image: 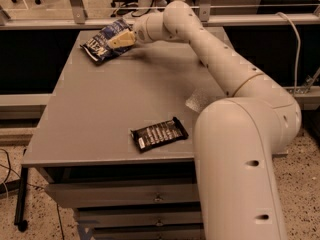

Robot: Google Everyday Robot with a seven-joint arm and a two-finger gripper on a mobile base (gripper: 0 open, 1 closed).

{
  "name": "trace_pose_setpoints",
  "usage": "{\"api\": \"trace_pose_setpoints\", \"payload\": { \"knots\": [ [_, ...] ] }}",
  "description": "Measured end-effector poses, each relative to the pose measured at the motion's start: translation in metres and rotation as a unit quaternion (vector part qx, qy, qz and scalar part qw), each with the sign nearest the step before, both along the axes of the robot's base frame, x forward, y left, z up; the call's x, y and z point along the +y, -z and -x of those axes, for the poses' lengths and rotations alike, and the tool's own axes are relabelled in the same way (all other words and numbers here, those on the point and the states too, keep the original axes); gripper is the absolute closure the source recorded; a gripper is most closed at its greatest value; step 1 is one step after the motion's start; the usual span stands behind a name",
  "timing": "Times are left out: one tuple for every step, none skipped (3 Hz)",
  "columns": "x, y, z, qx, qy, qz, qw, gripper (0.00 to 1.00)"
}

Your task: Pick blue chip bag

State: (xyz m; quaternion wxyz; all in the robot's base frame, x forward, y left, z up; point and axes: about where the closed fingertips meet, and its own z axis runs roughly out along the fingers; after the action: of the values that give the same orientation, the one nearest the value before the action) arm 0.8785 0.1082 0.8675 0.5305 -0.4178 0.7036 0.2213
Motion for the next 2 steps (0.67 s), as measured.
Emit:
{"api": "trace_pose_setpoints", "payload": {
  "knots": [
    [0.0054,0.0097,-0.0069,0.007,0.004,0.021,0.9997,0.41],
    [0.0034,0.0131,-0.0061,0.008,0.006,0.039,0.9992,0.65]
  ]
}}
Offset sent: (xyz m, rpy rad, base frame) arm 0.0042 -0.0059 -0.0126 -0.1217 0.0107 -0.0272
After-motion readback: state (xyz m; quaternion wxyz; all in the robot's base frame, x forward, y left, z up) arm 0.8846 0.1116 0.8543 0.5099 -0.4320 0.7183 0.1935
